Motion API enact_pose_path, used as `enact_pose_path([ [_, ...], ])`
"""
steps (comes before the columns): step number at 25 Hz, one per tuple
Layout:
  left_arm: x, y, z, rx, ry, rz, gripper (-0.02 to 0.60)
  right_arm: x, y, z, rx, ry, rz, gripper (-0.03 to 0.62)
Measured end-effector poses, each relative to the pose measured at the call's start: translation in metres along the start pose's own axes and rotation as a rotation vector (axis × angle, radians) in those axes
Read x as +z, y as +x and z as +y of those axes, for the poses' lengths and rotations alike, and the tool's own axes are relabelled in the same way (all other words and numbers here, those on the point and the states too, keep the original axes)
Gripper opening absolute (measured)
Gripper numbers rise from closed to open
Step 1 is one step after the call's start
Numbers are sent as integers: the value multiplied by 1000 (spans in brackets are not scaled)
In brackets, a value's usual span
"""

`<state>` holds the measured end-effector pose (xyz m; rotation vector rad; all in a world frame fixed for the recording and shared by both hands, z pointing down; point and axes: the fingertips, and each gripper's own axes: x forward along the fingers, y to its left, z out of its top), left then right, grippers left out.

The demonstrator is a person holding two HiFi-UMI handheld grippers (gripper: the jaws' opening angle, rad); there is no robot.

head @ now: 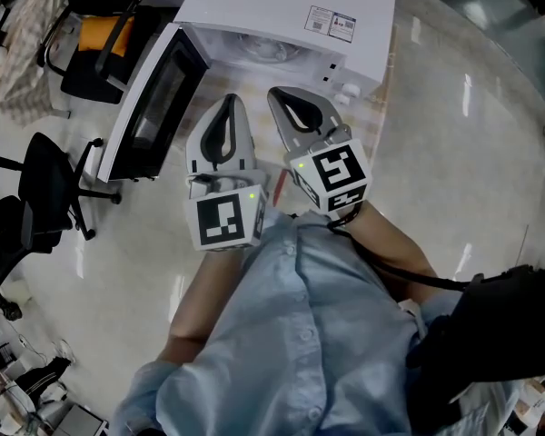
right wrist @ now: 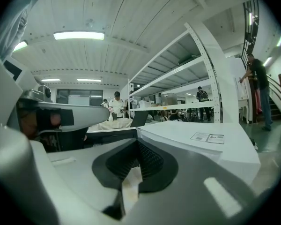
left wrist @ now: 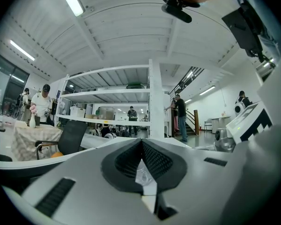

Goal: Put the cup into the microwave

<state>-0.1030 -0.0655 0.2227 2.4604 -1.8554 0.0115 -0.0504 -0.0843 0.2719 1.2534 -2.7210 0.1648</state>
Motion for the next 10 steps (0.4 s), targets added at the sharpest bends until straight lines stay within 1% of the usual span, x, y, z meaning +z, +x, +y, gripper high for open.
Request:
enact_pose_path([
  [10, -4, 7, 1, 2, -3, -2, 8, 0, 4, -2, 13, 0, -7, 1],
])
